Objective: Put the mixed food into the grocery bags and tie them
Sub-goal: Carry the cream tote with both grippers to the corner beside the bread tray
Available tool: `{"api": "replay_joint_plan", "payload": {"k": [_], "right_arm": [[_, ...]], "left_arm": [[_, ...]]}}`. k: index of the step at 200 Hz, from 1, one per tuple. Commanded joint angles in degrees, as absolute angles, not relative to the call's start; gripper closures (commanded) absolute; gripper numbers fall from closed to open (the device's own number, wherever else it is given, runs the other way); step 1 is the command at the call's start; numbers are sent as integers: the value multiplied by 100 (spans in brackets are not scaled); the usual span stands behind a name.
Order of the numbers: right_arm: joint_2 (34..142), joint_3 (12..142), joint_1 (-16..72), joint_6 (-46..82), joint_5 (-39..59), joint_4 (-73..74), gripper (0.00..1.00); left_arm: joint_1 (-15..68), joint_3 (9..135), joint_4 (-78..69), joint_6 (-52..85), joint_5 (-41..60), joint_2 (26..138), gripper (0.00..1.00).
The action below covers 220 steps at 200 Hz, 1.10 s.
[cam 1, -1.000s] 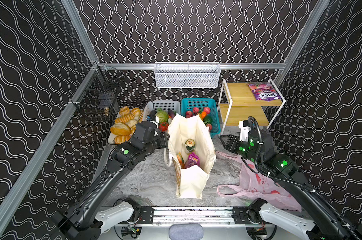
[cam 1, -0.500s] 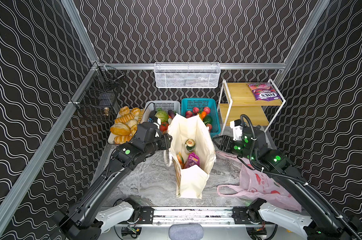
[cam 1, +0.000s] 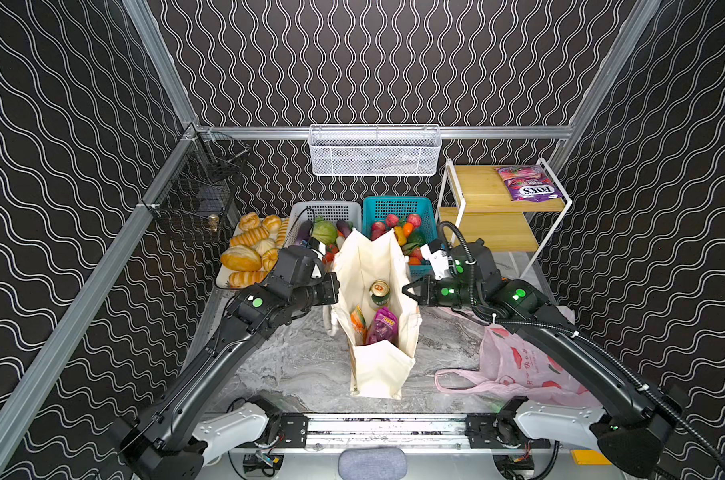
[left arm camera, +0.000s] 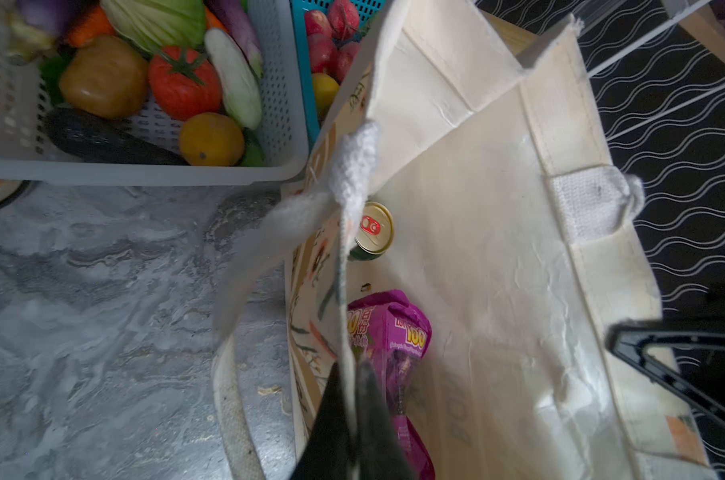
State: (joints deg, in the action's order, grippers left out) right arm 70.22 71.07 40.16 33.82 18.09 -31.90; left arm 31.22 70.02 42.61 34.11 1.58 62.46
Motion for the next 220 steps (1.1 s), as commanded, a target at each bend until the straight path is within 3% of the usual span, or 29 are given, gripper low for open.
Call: {"api": "replay_joint_plan", "payload": {"k": [1, 42, 95, 131, 220], "right_arm": [[7242, 7298, 4256, 3327, 1960, -3111, 100], [7621, 7549, 4593, 3425, 2011, -2834, 100], [8217, 7788, 4881, 3555, 2354, -2115, 100], [8815, 8346, 5070, 3579, 2454, -2039, 100], [9400, 9067, 5458, 3657, 3119, -1704, 100]], "left_arm": [[3086, 7236, 4417, 3237, -395, 6240, 100], [2865, 7614, 5116, 2907, -996, 6297, 100], [1266, 7645, 5329, 2426, -170, 6205, 100], [542, 7772, 5576, 2189, -245, 6158, 100], [410, 7716, 6056, 2065, -1446, 5612, 100]]}}
